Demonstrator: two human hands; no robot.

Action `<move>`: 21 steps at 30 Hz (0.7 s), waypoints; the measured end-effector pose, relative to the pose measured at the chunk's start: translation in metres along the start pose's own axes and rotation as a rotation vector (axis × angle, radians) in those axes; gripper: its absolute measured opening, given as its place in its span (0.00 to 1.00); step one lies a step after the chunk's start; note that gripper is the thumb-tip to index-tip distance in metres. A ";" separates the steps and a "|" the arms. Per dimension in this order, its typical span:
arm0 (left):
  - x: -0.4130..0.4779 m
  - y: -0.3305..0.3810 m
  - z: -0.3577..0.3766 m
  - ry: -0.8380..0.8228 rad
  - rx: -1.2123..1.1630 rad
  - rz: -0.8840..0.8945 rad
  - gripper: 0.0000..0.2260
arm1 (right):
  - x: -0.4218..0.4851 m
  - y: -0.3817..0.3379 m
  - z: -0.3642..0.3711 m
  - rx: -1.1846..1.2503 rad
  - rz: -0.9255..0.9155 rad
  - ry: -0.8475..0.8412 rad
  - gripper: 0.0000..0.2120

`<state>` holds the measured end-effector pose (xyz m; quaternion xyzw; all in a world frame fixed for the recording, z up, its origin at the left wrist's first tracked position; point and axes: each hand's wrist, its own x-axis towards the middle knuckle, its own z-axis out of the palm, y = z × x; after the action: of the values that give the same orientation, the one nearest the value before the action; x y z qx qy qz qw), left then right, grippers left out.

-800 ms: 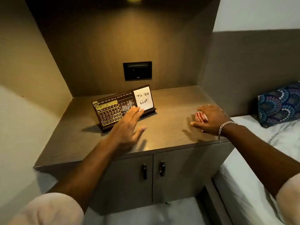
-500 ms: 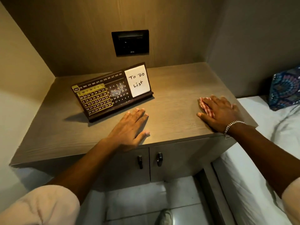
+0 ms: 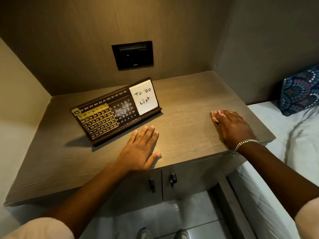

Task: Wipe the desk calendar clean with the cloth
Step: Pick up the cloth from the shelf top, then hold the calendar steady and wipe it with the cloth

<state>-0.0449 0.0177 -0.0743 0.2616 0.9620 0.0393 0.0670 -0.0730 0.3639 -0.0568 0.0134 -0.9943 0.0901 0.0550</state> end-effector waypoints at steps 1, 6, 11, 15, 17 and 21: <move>-0.002 0.000 -0.006 -0.027 -0.033 0.011 0.34 | 0.000 -0.002 -0.003 0.020 -0.011 0.011 0.21; -0.023 -0.004 -0.056 0.029 -0.206 0.174 0.32 | -0.004 -0.029 -0.013 0.200 -0.121 0.077 0.20; -0.032 -0.042 -0.127 0.302 -0.154 0.278 0.29 | -0.010 -0.090 -0.014 0.677 -0.174 0.258 0.18; -0.017 -0.097 -0.168 0.268 -0.080 0.181 0.29 | -0.007 -0.142 -0.015 1.053 -0.081 0.248 0.17; -0.004 -0.121 -0.175 0.192 -0.029 0.177 0.30 | 0.000 -0.166 -0.015 1.201 -0.029 0.236 0.16; 0.017 -0.151 -0.172 0.041 0.031 0.228 0.34 | 0.009 -0.205 -0.008 1.434 0.109 0.206 0.16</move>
<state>-0.1603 -0.1102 0.0770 0.3696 0.9276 0.0374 0.0381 -0.0733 0.1631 -0.0117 -0.0120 -0.6796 0.7234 0.1213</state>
